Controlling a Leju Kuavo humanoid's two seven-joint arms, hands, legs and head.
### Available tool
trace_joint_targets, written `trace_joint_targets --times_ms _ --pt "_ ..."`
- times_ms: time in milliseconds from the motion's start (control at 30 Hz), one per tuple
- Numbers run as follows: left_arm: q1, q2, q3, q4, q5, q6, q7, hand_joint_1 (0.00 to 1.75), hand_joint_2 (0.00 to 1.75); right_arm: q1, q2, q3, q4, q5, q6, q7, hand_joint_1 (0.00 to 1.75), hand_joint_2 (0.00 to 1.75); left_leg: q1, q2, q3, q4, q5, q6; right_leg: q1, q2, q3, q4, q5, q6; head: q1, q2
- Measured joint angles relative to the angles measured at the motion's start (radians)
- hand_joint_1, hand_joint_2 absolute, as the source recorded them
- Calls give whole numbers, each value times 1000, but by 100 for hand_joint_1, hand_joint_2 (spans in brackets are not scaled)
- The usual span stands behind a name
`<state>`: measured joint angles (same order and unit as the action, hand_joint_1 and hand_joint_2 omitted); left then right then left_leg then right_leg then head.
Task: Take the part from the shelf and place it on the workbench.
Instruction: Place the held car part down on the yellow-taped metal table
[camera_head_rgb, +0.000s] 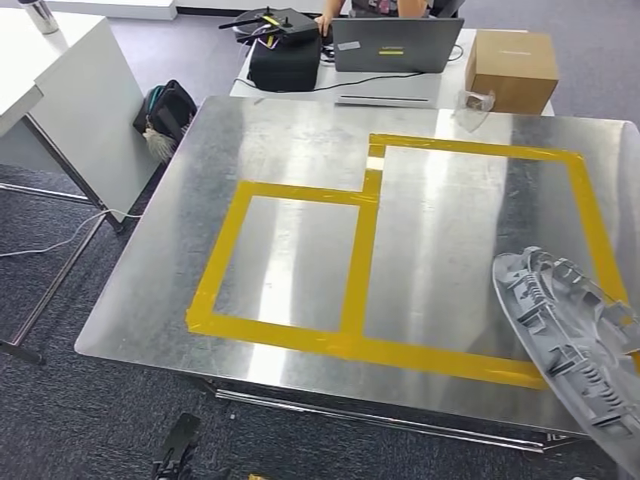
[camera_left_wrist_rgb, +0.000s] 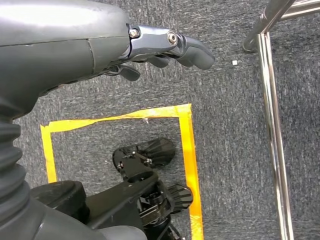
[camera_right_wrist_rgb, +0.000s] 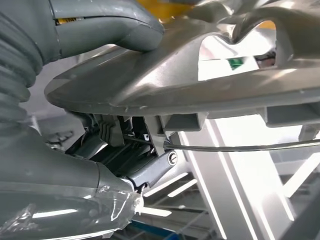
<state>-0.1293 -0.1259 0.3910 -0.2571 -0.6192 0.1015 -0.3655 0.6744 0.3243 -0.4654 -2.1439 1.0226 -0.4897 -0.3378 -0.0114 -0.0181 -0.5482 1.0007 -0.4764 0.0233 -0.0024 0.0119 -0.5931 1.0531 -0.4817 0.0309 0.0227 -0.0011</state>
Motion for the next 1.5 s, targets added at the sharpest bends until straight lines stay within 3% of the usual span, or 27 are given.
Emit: trace_joint_targets --times_ms 233,367,633,833,1033,1233,1500 --pt "3 0 7 0 -9 -5 -3 0 175 -79 3 -176 40 -57 129 -7 175 175 2 0 1 -3 1 -30 1 -2 2 0 1 -4 1 0" --pt "5 1 8 0 -12 -7 -4 0 175 -108 5 -233 54 -52 167 -11 175 175 -1 0 1 -3 1 -30 -1 -2 3 -1 4 -2 1 0" --pt "3 2 9 0 -42 -24 -6 0 175 -304 7 -469 76 113 480 -125 175 175 -3 3 1 -3 4 -25 -3 0 7 -9 10 4 1 0" --pt "-1 2 8 0 -66 -41 -6 0 175 -426 -35 -579 137 242 591 -135 175 175 -4 3 1 -3 5 -23 -4 -1 8 -12 13 6 1 0" --pt "-13 0 4 0 -88 -53 2 0 175 -443 -143 -483 224 307 575 3 175 175 -4 3 1 -3 6 -22 -4 0 10 -15 15 9 1 0" --pt "-21 -1 0 0 -110 -63 17 0 175 -388 -286 -257 286 274 528 179 175 175 -4 4 1 -3 6 -21 -4 2 11 -16 16 9 1 0" --pt "-31 -2 -12 0 -131 -78 25 0 175 -348 -439 20 343 265 468 283 175 175 -4 4 1 -3 7 -19 -4 2 12 -17 17 10 1 0"
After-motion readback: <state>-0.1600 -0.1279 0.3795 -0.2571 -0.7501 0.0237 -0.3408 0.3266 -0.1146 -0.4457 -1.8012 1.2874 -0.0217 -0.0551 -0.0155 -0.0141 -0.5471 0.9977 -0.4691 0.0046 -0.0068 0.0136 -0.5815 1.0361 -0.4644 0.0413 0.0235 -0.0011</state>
